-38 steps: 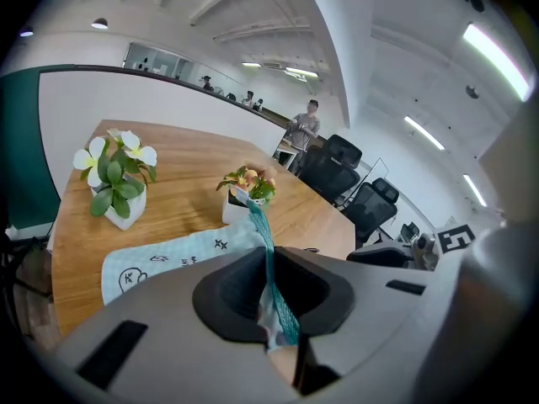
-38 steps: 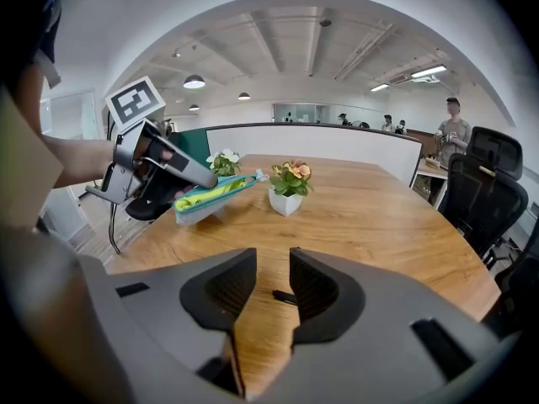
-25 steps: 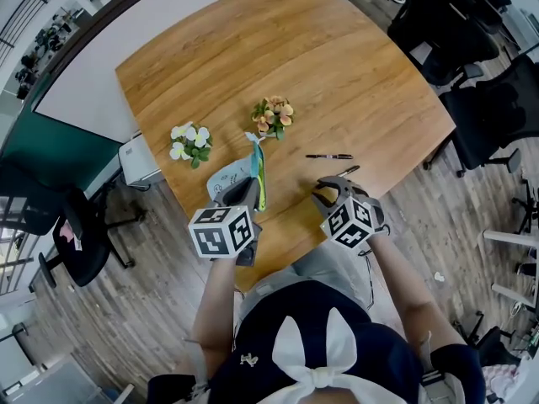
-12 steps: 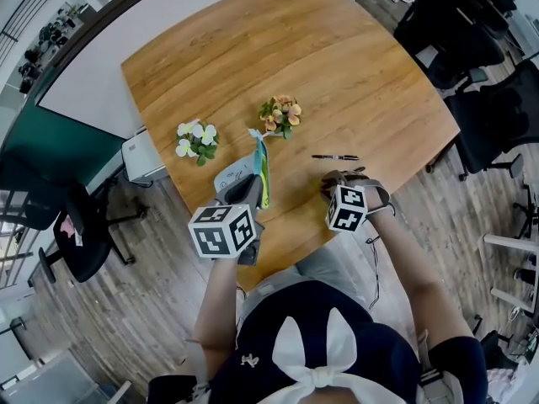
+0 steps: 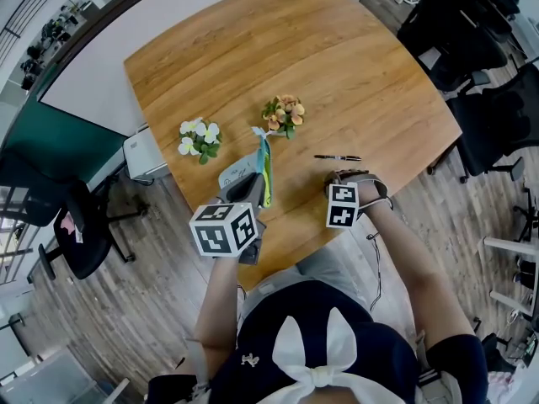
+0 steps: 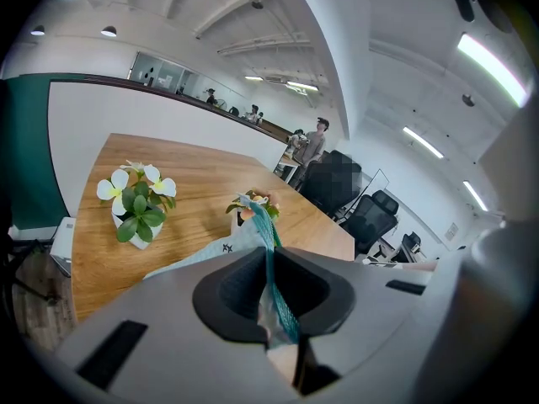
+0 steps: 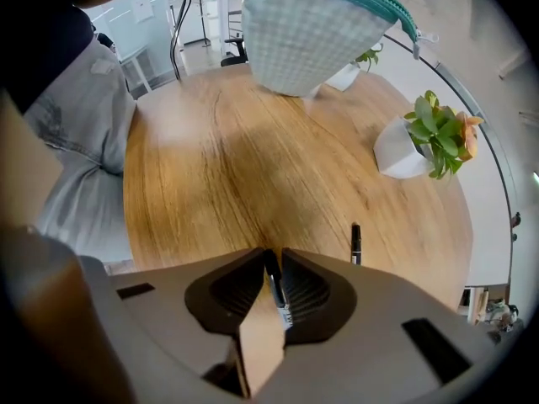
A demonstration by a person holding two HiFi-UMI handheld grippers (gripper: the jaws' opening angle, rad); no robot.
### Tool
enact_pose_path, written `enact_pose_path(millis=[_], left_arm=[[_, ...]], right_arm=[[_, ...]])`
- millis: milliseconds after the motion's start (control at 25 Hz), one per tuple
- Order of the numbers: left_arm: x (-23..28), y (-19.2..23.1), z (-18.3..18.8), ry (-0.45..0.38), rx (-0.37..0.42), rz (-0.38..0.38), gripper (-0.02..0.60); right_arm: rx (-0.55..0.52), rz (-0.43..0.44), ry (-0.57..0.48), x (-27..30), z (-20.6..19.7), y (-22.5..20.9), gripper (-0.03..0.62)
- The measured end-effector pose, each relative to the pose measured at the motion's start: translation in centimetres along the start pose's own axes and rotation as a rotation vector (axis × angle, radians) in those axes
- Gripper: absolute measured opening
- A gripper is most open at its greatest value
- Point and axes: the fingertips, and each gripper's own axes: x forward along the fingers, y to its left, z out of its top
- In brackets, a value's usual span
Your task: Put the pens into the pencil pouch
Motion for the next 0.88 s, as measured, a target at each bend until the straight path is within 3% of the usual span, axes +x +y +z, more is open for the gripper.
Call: enact_pose_path(millis=[440, 880], left_arm=[[-0.1, -0.1, -0.1, 0.007, -0.002, -0.003, 0.046], [-0.1, 0.0, -0.2, 0.012, -0.020, -0.008, 0.046]], right_arm=[[0.102, -0.060, -0.092, -2.0, 0.5, -1.0, 0.052], [0.397, -0.149, -0.334, -7.4, 1.8, -2.8, 0.051]])
